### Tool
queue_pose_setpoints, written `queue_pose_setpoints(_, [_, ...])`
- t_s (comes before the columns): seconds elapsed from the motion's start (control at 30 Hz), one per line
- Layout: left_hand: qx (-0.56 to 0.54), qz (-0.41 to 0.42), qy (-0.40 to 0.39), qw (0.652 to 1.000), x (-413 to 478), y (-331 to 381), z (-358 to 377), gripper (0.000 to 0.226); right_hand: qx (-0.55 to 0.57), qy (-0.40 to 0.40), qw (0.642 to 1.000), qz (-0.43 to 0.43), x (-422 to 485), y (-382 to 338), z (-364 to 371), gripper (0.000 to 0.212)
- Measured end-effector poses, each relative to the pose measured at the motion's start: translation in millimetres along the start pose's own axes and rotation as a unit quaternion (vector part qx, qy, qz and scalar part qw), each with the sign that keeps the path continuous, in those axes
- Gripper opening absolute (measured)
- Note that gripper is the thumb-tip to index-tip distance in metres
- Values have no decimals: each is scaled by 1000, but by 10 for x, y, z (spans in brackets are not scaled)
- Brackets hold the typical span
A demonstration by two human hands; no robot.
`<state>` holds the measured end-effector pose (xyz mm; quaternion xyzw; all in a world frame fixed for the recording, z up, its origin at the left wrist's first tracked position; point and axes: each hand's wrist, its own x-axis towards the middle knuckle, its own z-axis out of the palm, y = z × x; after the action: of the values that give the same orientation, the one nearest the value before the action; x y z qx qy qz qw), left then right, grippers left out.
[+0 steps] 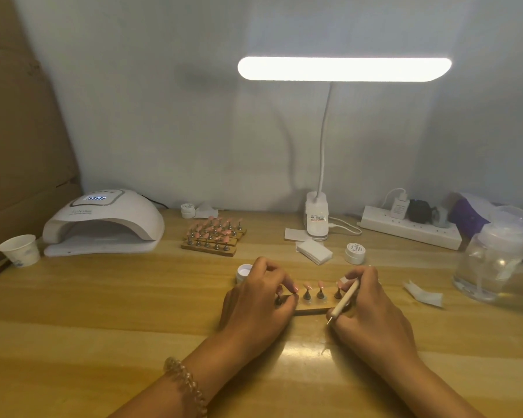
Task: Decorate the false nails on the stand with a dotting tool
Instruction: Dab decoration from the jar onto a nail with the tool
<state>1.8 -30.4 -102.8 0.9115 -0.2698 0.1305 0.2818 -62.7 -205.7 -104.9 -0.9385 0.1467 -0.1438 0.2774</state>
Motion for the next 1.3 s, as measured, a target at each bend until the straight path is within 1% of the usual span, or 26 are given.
queue_pose_setpoints(0.13, [32, 34, 12, 999, -41, 42, -3, 6, -14, 1, 1000, 4, 5, -14, -3, 56])
queue_pose_setpoints(0.23, [27, 55, 21, 998, -97, 74, -37, 7, -24, 3, 1000, 7, -8, -31, -4, 55])
queue_pose_setpoints(0.3, [13, 68, 13, 997, -140, 90, -51, 9, -32, 5, 999, 9, -18, -38, -6, 55])
queue_pose_setpoints(0.4, [-6, 76, -19, 997, -208, 89, -56, 13, -41, 12, 999, 13, -14, -50, -5, 55])
queue_pose_setpoints(0.6, [-35, 48, -65, 996, -241, 41, -52, 14, -43, 16, 999, 5, 1, -35, -5, 59])
queue_pose_setpoints(0.67, [-29, 43, -66, 996, -235, 38, -42, 15, -41, 17, 999, 5, 8, -31, -3, 59])
queue_pose_setpoints(0.83, [-21, 19, -55, 998, -220, 28, -18, 8, -37, 22, 999, 9, 31, -23, 6, 58])
queue_pose_setpoints(1.0, [-23, -2, -37, 999, -182, -6, 3, 2, -45, 35, 998, 4, 54, -4, 8, 52])
queue_pose_setpoints(1.13, [-42, -19, -44, 998, -153, -26, 18, 2, -59, 49, 997, -16, 79, 20, 42, 46])
queue_pose_setpoints(1.3, [-61, -27, -53, 996, -127, -36, 6, 5, -50, 75, 996, -26, 109, 55, 68, 40])
